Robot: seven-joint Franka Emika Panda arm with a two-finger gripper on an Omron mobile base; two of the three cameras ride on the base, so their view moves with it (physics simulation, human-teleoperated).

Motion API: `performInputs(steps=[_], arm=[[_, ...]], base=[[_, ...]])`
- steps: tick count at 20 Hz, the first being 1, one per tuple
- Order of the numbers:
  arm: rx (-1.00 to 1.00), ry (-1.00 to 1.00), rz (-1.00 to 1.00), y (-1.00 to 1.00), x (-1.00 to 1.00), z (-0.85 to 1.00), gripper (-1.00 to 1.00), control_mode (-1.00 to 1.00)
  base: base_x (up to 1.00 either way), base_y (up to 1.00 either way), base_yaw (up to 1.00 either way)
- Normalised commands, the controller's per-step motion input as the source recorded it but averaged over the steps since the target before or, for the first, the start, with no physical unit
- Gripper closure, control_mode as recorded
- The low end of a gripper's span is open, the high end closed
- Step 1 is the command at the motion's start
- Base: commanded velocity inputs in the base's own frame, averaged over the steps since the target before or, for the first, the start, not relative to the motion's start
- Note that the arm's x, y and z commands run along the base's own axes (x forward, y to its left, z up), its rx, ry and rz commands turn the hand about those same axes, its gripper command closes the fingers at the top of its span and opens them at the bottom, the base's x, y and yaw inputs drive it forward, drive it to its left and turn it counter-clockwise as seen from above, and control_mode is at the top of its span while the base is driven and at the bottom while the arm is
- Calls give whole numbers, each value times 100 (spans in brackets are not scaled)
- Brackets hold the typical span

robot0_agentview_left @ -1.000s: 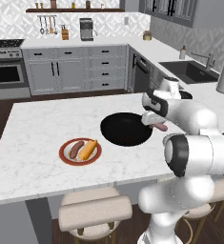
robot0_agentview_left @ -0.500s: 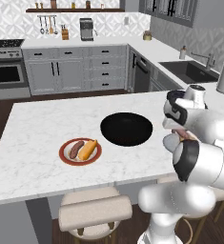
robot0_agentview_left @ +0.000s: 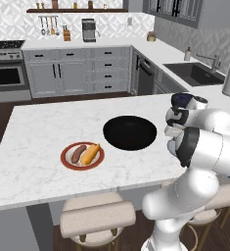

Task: Place one bun and one sausage from the bowl on each plate.

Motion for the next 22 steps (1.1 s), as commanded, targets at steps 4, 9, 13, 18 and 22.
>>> performInputs(steps=[4, 9, 13, 18, 22], arm=[[0, 0, 0, -18, 26, -23, 100, -100], [-3, -1, 0, 0, 20, -14, 100, -100], [-9, 0, 0, -5, 7, -7, 100, -100], [-10, -1, 0, 0, 0, -16, 100, -100], [-6, 0, 0, 0, -18, -24, 100, -100]], base=[[0, 0, 0], [0, 0, 0], [0, 0, 0], [0, 0, 0], [0, 0, 0]])
